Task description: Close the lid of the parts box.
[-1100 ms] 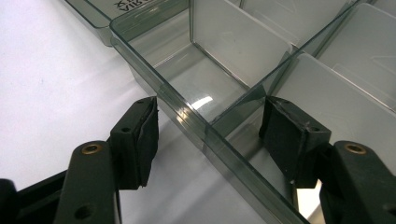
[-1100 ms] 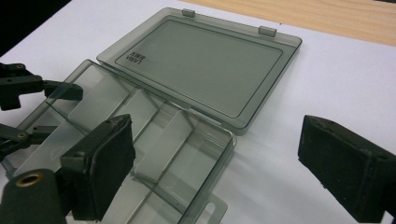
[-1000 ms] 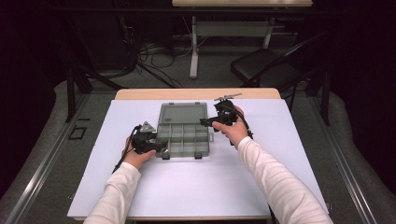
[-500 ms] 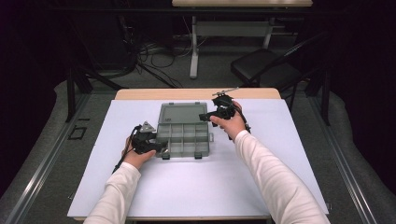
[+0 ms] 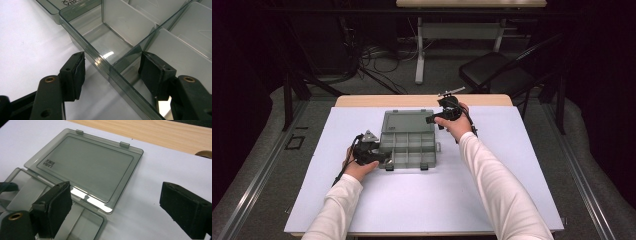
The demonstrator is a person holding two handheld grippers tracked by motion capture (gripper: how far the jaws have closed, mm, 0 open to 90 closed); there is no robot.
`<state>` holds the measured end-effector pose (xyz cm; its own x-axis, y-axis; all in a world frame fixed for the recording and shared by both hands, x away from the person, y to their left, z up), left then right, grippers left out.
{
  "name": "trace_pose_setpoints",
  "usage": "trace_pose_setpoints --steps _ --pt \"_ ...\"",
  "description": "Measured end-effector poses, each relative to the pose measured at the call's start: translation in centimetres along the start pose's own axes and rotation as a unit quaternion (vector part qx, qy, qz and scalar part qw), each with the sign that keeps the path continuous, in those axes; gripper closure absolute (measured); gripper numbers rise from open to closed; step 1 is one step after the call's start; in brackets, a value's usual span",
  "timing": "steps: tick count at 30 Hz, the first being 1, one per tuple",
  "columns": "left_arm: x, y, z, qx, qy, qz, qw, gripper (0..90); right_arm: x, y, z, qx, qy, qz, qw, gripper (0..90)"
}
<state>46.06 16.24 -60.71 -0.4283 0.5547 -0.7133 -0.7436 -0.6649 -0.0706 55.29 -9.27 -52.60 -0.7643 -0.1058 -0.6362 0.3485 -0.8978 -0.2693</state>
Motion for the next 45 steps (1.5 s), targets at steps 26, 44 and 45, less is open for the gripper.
trace_pose_setpoints --steps 26,44,45 --pt "0.0 0.0 0.0 -0.002 0.0 0.002 1.0 38.1 1.2 1.3 -4.6 0.028 -0.029 -0.031 0.9987 13.9" --pt "0.0 0.1 0.0 -0.002 0.0 0.002 1.0 38.5 2.4 -0.3 -6.5 -0.008 -0.048 -0.063 0.9969 13.9" --pt "0.0 0.1 0.0 -0.002 0.0 0.002 1.0 38.5 2.4 -0.4 -6.6 -0.01 -0.047 -0.066 0.9967 13.9"
Point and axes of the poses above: each handheld gripper's, and its own axes: z roughly backward along the jaws, x roughly out of its underside, y roughly to its right, the point moved 6 cm from there along -z, roughly forward along the jaws, and after that the axes turned 8 degrees about -z, right-handed, at the moved point
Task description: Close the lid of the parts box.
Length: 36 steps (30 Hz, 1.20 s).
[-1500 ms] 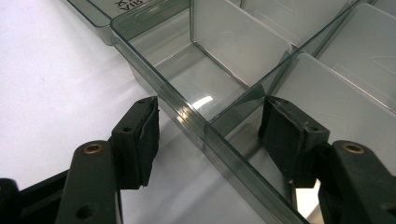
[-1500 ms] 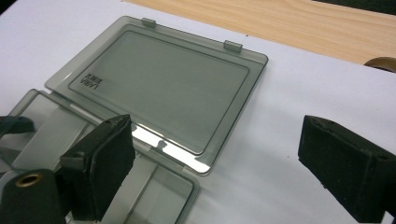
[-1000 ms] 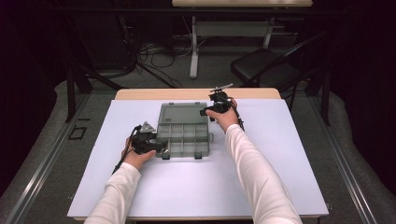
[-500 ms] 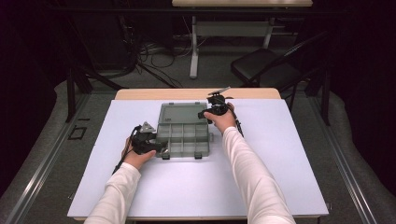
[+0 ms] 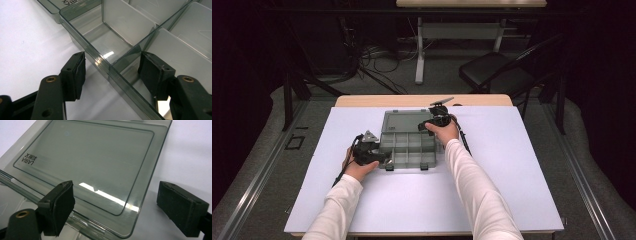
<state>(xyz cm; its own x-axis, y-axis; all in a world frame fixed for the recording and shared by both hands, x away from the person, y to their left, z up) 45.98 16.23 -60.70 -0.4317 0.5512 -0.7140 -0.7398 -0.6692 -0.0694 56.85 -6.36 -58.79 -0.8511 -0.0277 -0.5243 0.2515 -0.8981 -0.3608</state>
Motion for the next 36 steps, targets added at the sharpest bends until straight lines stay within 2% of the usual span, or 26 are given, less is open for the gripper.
trace_pose_setpoints --steps 11,16,19,24,27,30,36 --pt "0.0 0.0 0.0 0.0 0.0 0.0 1.0 38.5 0.22 -0.08 -0.47 -0.026 -0.001 -0.024 0.9994 13.9" --pt "0.01 0.01 0.01 0.0 0.0 0.001 1.0 38.5 0.25 -0.04 -0.55 -0.023 -0.003 -0.027 0.9994 13.7" --pt "0.01 0.02 0.01 -0.001 0.0 0.001 1.0 38.7 0.27 0.03 -0.59 -0.021 -0.002 -0.018 0.9996 13.7" --pt "0.01 0.02 0.01 -0.001 0.0 0.001 1.0 38.7 0.22 0.02 -0.63 -0.028 0.0 -0.027 0.9993 14.0" --pt "0.01 0.02 0.01 -0.001 0.0 0.001 1.0 38.8 0.31 0.08 -0.51 -0.016 -0.01 -0.022 0.9996 14.4" --pt "0.02 0.02 0.01 -0.001 0.0 0.001 1.0 38.8 0.25 0.0 -0.63 -0.022 0.001 -0.025 0.9994 14.6" --pt "0.01 0.02 0.01 -0.001 0.0 0.001 1.0 38.8 0.23 0.06 -0.52 -0.019 0.002 -0.03 0.9994 19.4"
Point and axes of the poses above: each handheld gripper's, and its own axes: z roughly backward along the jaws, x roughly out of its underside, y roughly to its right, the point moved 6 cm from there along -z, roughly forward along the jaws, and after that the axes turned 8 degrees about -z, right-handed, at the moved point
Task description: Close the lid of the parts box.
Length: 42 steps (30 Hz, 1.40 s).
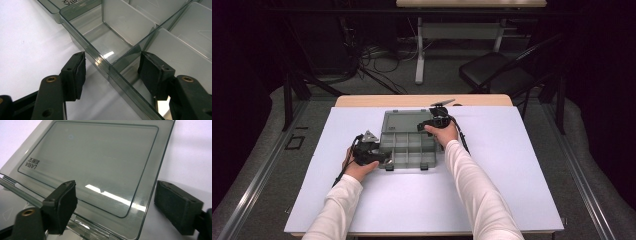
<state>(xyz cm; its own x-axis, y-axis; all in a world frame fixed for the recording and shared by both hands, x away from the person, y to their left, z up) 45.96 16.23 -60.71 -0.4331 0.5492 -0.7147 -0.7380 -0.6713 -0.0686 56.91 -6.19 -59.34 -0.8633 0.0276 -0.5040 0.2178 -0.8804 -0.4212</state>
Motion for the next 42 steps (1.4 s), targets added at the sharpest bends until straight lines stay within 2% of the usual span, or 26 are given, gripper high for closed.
trace_pose_setpoints --steps 4,13,17,19,23,24,26,34,42 --pt "0.0 0.0 0.0 0.0 0.0 0.0 1.0 38.8 0.0 0.0 0.1 -0.008 -0.001 -0.008 0.9999 21.1" --pt "0.0 0.0 0.0 0.0 0.0 0.0 1.0 38.8 -0.1 0.2 0.2 -0.011 -0.001 -0.008 0.9999 24.7" --pt "0.0 0.0 0.0 0.0 0.0 0.0 1.0 38.8 -0.1 0.4 0.5 -0.009 -0.012 -0.006 0.9999 27.6" --pt "0.0 0.0 0.0 0.0 -0.001 0.0 1.0 38.8 -0.2 0.4 0.5 -0.017 -0.004 -0.007 0.9998 28.5" --pt "0.0 0.0 0.0 0.0 0.0 0.0 1.0 38.8 -0.3 0.4 0.8 -0.016 -0.003 -0.007 0.9998 29.7" --pt "0.0 0.0 0.0 0.0 0.0 0.001 1.0 38.8 -0.4 0.3 0.7 -0.023 0.006 -0.009 0.9997 30.5" --pt "0.0 0.0 0.0 0.0 -0.001 0.0 1.0 38.8 -0.5 0.4 1.0 -0.019 0.005 0.0 0.9998 32.6" --pt "0.0 0.0 0.0 -0.001 -0.001 0.0 1.0 38.7 -0.8 0.8 1.5 -0.031 0.013 -0.011 0.9994 41.2" --pt "0.0 0.0 0.0 -0.001 -0.001 0.0 1.0 38.7 -1.0 1.1 1.9 -0.037 0.021 -0.009 0.9991 50.6"
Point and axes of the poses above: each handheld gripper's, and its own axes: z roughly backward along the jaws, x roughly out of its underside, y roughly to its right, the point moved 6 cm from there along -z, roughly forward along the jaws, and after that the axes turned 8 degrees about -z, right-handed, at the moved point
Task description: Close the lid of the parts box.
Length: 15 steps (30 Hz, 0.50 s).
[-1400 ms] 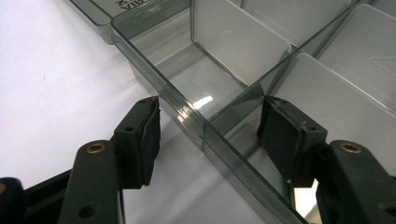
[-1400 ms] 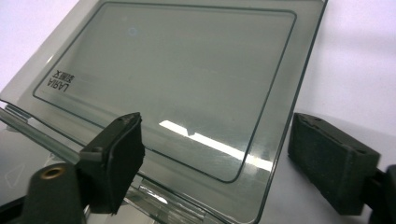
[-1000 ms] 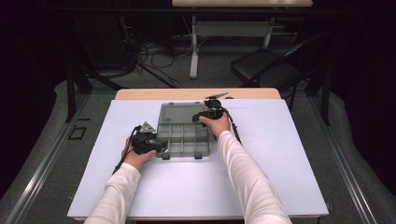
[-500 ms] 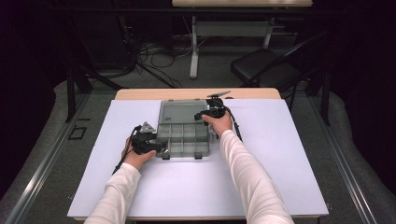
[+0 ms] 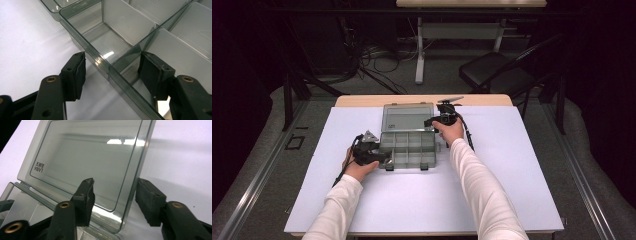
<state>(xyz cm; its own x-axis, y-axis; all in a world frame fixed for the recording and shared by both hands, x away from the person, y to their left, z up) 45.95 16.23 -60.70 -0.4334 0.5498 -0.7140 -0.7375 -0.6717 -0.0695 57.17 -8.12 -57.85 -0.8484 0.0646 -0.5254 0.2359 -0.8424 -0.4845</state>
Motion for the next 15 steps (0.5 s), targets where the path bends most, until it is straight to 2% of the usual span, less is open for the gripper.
trace_pose_setpoints --steps 5,15 --pt "0.0 0.0 -0.01 0.001 0.0 0.0 1.0 38.7 -0.14 0.17 0.34 0.003 -0.001 0.003 1.0 56.4" --pt "0.0 0.01 0.0 0.0 0.0 0.0 1.0 38.8 -0.45 0.48 0.85 -0.007 0.01 0.001 0.9999 68.4"
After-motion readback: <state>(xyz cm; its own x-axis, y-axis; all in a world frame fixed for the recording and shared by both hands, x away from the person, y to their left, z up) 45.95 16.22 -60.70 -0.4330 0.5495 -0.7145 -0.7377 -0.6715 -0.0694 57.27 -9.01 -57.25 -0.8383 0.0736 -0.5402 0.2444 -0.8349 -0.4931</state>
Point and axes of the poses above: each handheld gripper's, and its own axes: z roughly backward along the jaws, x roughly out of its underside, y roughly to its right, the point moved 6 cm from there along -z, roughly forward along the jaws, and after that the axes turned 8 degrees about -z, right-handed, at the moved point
